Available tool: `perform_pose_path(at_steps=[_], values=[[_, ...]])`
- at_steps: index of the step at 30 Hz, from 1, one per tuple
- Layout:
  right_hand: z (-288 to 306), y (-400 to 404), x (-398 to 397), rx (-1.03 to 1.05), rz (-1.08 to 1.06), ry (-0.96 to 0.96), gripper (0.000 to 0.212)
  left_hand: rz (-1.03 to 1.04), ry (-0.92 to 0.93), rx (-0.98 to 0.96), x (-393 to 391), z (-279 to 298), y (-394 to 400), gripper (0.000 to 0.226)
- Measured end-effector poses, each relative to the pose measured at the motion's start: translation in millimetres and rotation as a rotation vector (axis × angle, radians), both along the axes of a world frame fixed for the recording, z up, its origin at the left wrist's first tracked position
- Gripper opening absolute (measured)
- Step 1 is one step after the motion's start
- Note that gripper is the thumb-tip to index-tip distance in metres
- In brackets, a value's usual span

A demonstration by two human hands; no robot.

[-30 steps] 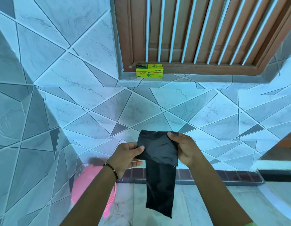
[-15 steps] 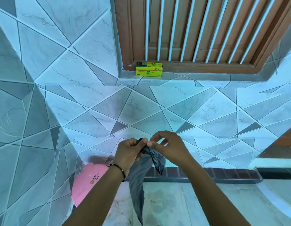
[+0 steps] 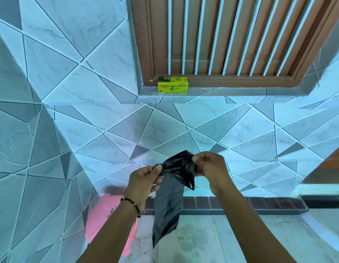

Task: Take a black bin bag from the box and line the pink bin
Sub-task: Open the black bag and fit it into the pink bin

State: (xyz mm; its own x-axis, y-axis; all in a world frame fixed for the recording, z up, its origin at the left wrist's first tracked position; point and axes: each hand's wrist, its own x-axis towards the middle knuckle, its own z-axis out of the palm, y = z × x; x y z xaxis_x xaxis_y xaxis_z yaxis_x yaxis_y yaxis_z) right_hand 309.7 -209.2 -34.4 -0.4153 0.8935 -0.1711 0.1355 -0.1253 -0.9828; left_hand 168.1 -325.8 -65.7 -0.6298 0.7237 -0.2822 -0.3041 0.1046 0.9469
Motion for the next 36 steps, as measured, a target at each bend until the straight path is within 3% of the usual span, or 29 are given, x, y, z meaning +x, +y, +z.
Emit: perform_pose_path(at_steps=[5,8,11,13,15,19,22,24,27,31,36], values=[[-3.4,18.2,14.9,-0.187,-0.292,0.200,0.017,0.074,-0.003,-0.053,-18.9,-13.8,-18.3,0.019],[-4.8,18.5,12.5,-0.265,-0.340,0.293,0.018,0.005,0.123,-0.163,-21.7,-22.2,-26.5,0.023],[-6.3,12.6,2.9,-0.264,-0.235,0.310,0.018,-0.168,0.573,-0.404,-20.9,-33.7,-26.9,0.016],[-7.2,7.3,-3.4,-0.220,-0.100,0.263,0.017,-0.152,0.825,-0.433,-17.4,-32.8,-22.8,0.030],[-8.7,3.2,-9.1,-0.164,0.023,0.220,0.015,-0.112,0.808,-0.266,-8.8,-16.6,-15.2,0.035],[-8.9,-2.0,-15.9,-0.123,0.192,0.222,0.011,-0.391,0.753,-0.092,9.8,3.6,1.7,0.031],[-8.5,-1.9,-16.5,-0.120,0.217,0.237,0.011,-0.475,0.722,-0.076,13.1,5.6,5.4,0.025],[-9.0,-0.6,-14.5,-0.123,0.183,0.253,0.010,-0.565,0.892,-0.194,14.0,3.2,8.2,0.019],[-8.4,2.0,-10.6,-0.107,0.151,0.245,0.008,-0.465,1.036,-0.317,13.0,-2.8,11.6,0.017],[-10.6,-1.4,-9.0,-0.005,0.273,-0.035,0.010,-0.226,0.871,-0.287,12.1,-1.0,15.8,0.029],[-21.6,-6.6,-13.1,0.133,0.242,-0.176,0.012,-0.351,0.831,-0.175,22.9,-4.1,21.2,0.025]])
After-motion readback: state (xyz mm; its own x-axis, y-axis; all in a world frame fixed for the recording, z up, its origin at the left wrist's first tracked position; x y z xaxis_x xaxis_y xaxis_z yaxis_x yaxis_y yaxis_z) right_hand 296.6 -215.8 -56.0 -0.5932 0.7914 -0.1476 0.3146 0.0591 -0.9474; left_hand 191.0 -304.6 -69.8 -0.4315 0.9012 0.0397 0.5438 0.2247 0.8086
